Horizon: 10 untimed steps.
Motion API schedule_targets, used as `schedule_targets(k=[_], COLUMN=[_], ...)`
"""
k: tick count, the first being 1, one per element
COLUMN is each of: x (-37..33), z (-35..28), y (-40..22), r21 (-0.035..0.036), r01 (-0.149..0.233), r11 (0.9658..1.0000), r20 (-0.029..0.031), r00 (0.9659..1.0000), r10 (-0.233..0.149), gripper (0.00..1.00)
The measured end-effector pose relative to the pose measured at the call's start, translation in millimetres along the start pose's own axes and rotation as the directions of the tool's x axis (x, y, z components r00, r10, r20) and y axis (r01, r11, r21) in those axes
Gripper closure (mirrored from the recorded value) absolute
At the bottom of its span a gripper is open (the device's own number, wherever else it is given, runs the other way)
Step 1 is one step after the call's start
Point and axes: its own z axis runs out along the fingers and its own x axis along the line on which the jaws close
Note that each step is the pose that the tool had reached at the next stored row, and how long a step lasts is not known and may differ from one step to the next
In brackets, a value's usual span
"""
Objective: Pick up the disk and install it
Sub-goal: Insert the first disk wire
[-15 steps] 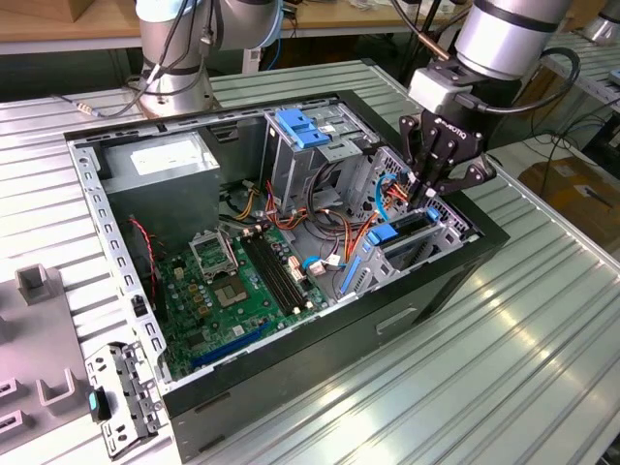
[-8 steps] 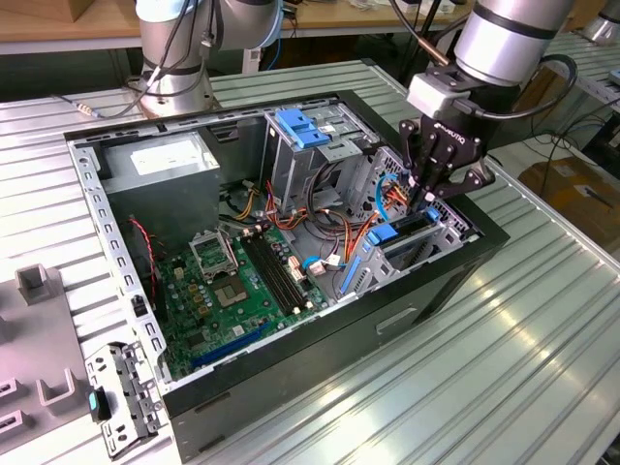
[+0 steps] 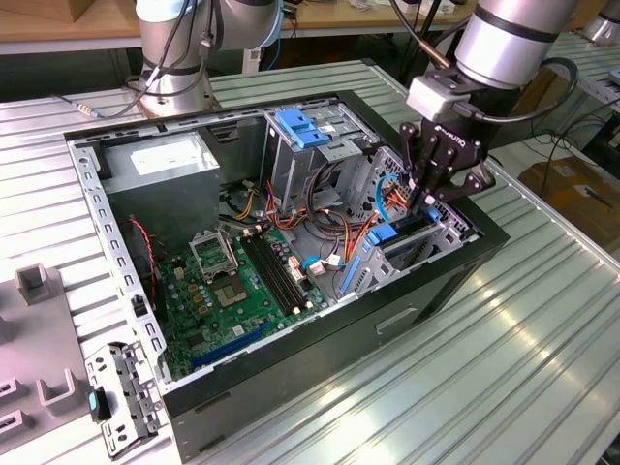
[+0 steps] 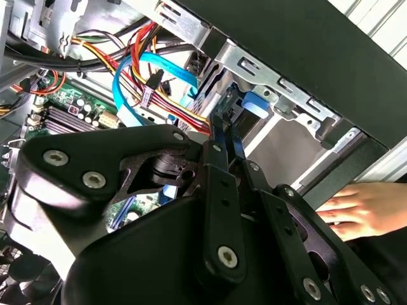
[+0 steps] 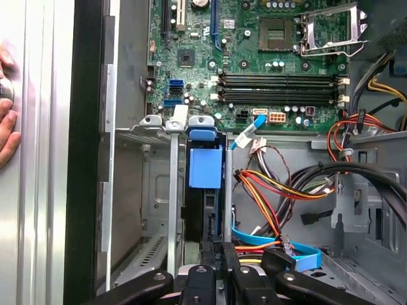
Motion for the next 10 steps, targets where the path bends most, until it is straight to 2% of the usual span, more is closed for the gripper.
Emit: schedule_targets(k=[10], x=[1.3], z=[1.7], y=[-2.5], r21=[-0.0012], r01=[-0.019], r11=[0.9998], r20=[0.0009], r00=[0.9998], r10=[0.019], gripper=[0.83])
